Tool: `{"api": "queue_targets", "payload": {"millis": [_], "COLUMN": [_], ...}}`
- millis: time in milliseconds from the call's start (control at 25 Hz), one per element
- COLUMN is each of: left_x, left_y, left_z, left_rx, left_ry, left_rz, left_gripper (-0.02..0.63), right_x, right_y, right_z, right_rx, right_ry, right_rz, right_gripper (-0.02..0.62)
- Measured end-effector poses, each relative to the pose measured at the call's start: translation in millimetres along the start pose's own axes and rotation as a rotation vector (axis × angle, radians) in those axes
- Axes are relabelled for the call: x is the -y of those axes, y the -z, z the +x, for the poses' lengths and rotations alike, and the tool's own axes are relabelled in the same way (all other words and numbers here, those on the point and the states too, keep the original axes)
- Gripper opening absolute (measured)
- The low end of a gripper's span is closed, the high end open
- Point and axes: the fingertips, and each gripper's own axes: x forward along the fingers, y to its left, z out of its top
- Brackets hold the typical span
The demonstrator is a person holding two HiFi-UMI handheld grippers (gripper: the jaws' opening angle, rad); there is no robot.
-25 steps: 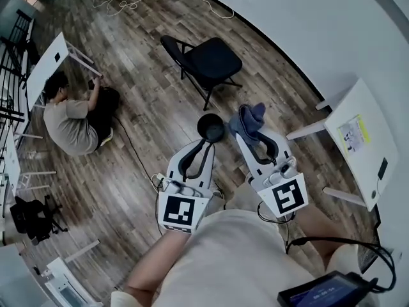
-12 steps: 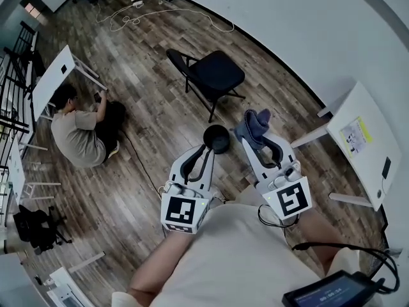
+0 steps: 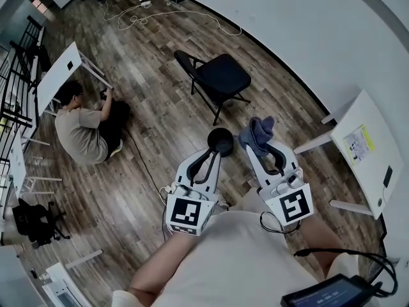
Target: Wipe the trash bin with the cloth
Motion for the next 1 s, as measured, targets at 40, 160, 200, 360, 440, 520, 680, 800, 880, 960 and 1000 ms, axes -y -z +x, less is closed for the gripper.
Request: {"api": "queue_targets", "payload": {"millis": [40,160,200,360,440,520,680,800,880,960,1000], "left_x": [2.0,10.4,14.6,40.9,59.1,79.1,121.8,151.9,169.7,187.1,195.0], "left_y": [0.9,1.5,-0.1,-7.3,-8.8,-7.1,2.1,9.9,13.0,14.7,15.4], "left_z": [1.2,3.5,4.7,12.2,14.8,16.5,21.1,18.3,14.0,6.5,1.8], "left_rx": [-0.002,0.002,0.005,0.005,0.008,0.012,0.012,0.0,-0.008,-0.015,-0.019], "left_ry": [-0.004,-0.034,-0.045,-0.094,-0.126,-0.161,-0.223,-0.263,-0.292,-0.32,-0.335], "left_rz": [-0.001,0.001,0.003,0.003,-0.005,-0.015,-0.043,-0.057,-0.065,-0.069,-0.071], "left_gripper": [0.061,0.061,0.061,0.061,0.061,0.061,0.061,0.061,0.061,0.061,0.061], "right_x": [1.6,8.0,11.4,33.3,44.8,56.0,80.7,97.2,107.3,115.3,118.3], "right_y": [0.7,1.7,1.5,-3.3,-5.8,-6.3,-0.5,7.2,9.4,10.8,11.5], "right_z": [-1.3,-10.6,-15.1,-38.8,-57.6,-81.7,-135.7,-173.4,-194.6,-214.6,-224.0], "right_rx": [0.003,0.008,0.011,0.038,0.047,0.051,0.051,0.04,0.039,0.036,0.032], "right_ry": [-0.004,-0.025,-0.032,-0.062,-0.083,-0.106,-0.141,-0.156,-0.166,-0.175,-0.18], "right_rz": [0.0,-0.007,-0.008,0.005,0.012,0.013,0.017,0.026,0.032,0.037,0.04], "right_gripper": [0.063,0.063,0.063,0.063,0.063,0.063,0.063,0.063,0.063,0.063,0.063]}}
